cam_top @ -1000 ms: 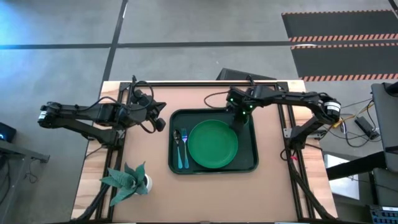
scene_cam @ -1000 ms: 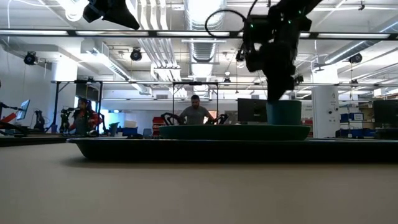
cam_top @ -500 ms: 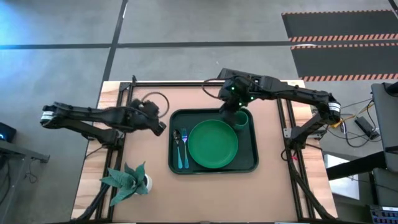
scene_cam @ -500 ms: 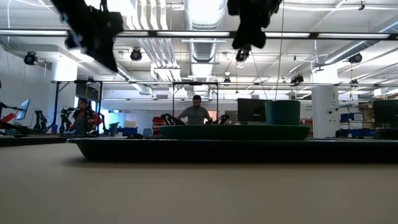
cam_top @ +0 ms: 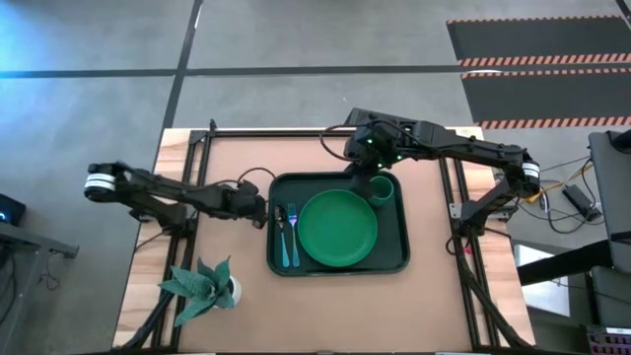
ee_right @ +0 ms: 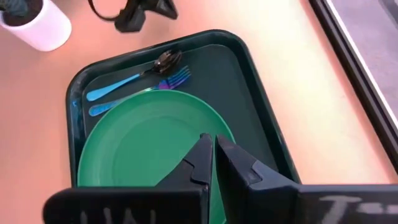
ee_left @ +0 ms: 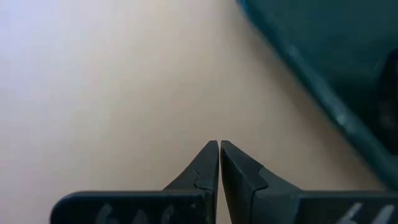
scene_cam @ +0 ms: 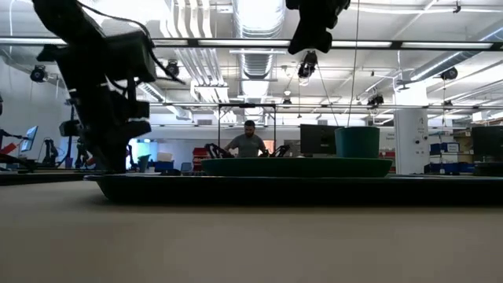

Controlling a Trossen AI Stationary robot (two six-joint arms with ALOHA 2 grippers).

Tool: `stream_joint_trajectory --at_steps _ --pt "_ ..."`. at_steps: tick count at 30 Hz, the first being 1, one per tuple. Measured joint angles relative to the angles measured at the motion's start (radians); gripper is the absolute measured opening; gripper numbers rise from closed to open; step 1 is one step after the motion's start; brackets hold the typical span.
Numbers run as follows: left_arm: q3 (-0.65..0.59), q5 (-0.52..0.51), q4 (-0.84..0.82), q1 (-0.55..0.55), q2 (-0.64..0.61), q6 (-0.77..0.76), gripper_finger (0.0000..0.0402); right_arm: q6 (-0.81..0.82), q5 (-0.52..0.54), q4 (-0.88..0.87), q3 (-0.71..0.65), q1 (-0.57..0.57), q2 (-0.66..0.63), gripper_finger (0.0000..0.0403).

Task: Pick and place plate/cup/fork/spoon on tray
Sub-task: Adjust the dark green tray

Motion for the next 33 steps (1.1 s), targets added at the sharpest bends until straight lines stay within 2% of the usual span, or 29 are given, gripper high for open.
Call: stream_joint_trajectory --at_steps 10,21,26,29,33 --pt "0.001 0.028 0.192 0.04 0.117 0.062 0.0 0.015 0.005 0.001 0.0 0.0 0.0 0.0008" --pt "0.0 0.054 0.382 0.115 0.153 0.109 0.0 0.016 0.005 -0.007 0.0 0.0 -0.002 0.0008" --pt "0.001 0.082 0.386 0.135 0.164 0.114 0.0 0.016 0.007 -0.034 0.0 0.0 -0.011 0.0008" --pt "0.002 0.085 0.38 0.135 0.16 0.114 0.0 0.017 0.093 -0.12 0.0 0.0 -0.028 0.0008" --pt "0.002 0.095 0.367 0.135 0.127 0.133 0.0 0.119 0.247 -0.362 -0.004 -0.004 -0.059 0.0008"
